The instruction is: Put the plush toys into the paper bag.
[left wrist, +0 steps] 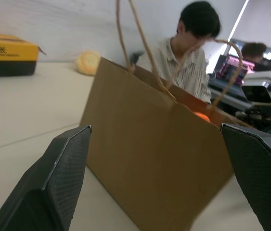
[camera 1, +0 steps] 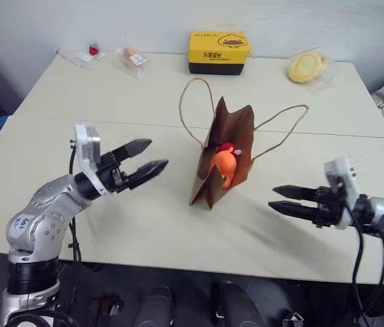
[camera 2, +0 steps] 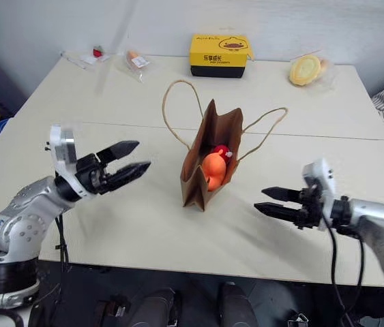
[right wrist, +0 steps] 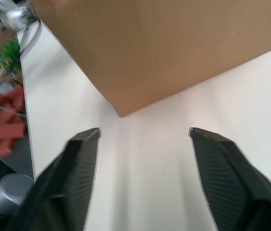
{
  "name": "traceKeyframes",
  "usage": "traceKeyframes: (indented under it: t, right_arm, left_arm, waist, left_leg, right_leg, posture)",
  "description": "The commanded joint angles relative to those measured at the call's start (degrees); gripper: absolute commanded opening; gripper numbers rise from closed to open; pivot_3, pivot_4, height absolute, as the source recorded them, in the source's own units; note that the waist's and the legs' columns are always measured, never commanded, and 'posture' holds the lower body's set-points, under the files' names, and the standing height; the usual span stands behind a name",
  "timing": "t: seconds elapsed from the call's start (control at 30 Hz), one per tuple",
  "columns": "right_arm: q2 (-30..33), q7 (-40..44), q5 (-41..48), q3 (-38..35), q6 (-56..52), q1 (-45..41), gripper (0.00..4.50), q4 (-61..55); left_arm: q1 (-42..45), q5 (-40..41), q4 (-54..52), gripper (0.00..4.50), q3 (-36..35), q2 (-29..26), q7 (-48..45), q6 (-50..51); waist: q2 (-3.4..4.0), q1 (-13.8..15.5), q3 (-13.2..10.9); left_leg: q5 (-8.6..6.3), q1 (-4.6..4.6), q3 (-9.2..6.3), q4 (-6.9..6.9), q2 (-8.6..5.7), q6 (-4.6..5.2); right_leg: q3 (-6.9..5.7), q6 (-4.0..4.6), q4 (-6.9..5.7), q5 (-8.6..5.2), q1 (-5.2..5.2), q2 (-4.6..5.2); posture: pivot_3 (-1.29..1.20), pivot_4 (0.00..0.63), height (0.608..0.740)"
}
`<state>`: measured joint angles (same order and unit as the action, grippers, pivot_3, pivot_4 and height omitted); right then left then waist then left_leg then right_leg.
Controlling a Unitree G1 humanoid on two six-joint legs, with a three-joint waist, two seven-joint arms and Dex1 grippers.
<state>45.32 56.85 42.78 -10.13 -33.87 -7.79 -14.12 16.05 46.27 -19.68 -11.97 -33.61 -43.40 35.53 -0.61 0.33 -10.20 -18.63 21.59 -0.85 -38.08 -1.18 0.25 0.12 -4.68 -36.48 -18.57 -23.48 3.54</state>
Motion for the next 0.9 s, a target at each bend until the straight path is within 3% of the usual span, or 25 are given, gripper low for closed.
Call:
traceKeyframes:
  t: [0.03,0.17,0.47,0.9]
  right_arm:
    - [-6.4,-3.5,-6.0,3.3,9.0,-2.9,1.49,-1.4]
    - [-11.9,-5.7,-10.3,7.6,12.2,-5.7,0.07,-1.1]
    - [-20.2,-10.8,-9.6,11.5,10.1,-9.2,0.03,-5.3]
    - [-22.4,-11.0,-16.2,18.0,12.1,-11.2,0.03,-2.9]
  left_arm:
    - [-1.2,-1.7,-3.9,4.50,1.6,1.0,0.9,-2.0]
    - [-2.6,-5.5,-4.9,4.50,4.7,2.7,2.0,-4.5]
    - [-3.2,-9.2,-6.3,4.50,9.0,8.6,6.2,-7.5]
    - [0.3,-15.6,-1.2,4.50,12.3,13.5,9.1,-11.5]
  waist:
    - [0.06,-0.2,0.0]
    - [0.06,-0.3,0.0]
    - [0.06,-0.4,0.0]
    - [0.06,-0.5,0.0]
  left_leg:
    - [0.00,-0.09,0.01,0.04,-0.01,-0.01]
    - [0.01,-0.08,0.01,0.04,-0.02,-0.03]
    - [0.01,-0.07,0.00,0.05,-0.01,-0.05]
    - [0.01,-0.08,0.03,0.02,-0.02,-0.04]
  right_leg:
    - [0.02,0.00,0.00,0.00,0.07,0.01]
    - [0.02,0.00,-0.03,0.00,0.04,0.01]
    - [0.01,0.01,-0.02,0.00,0.02,0.00]
    - [0.01,0.01,-0.08,0.00,0.01,-0.01]
  posture:
    - [0.00,0.150,0.740]
    - [0.00,0.150,0.740]
    - [0.00,0.150,0.740]
    - [0.00,0.150,0.740]
